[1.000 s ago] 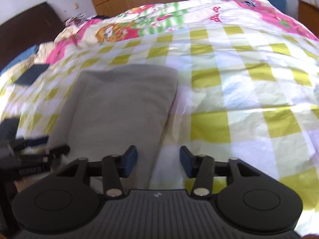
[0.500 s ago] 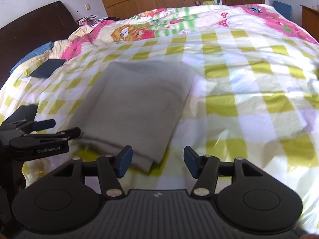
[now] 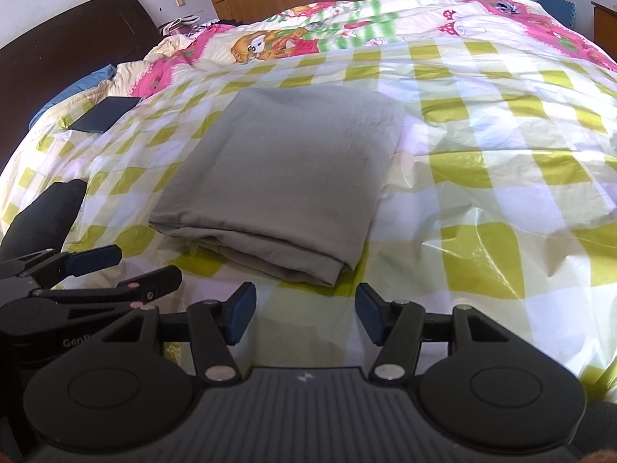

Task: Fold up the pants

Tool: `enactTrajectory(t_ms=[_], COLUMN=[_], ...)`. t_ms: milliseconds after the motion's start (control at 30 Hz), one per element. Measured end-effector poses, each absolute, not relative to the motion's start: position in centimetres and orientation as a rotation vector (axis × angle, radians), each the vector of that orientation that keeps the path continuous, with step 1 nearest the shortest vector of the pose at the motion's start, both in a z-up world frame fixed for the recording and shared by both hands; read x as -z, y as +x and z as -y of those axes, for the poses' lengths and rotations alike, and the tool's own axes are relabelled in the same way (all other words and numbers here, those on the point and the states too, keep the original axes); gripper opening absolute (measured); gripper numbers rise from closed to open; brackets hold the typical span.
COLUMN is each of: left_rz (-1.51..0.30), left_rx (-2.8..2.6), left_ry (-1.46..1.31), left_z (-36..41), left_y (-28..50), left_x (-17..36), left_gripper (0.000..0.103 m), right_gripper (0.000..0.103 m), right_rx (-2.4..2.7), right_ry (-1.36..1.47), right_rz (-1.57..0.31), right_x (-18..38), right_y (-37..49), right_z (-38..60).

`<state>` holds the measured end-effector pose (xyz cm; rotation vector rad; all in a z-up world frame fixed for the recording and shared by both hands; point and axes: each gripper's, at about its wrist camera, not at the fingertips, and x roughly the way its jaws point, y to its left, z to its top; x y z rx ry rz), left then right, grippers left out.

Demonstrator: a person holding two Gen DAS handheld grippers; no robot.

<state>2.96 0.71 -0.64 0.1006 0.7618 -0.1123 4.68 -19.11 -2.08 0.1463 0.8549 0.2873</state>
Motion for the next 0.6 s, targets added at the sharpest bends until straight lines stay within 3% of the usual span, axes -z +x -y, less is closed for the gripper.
enactTrajectory(t_ms=[367,500,600], left_rz=[-0.746,-0.726,-0.714], left_rx=[0.094,0.065,0.053], left_ry=[0.118,0.125,0.128], left_z=[0.0,0.1,0.0], left_y=[1.7,1.3,1.1], left_x=[0.5,0.3,0.0], left_gripper=[0.089,0.103,0.103], right_gripper=[0.059,0.06,0.06], right_rx=[-0.289,-0.294,-0.298], right_ry=[0.159,0.167,0.17], right_rz=[-0.844,-0.841,-0.838], right_x=[2.2,2.2,2.1], right_y=[3.8,3.5,3.3], right_z=[19.3,19.3,19.3])
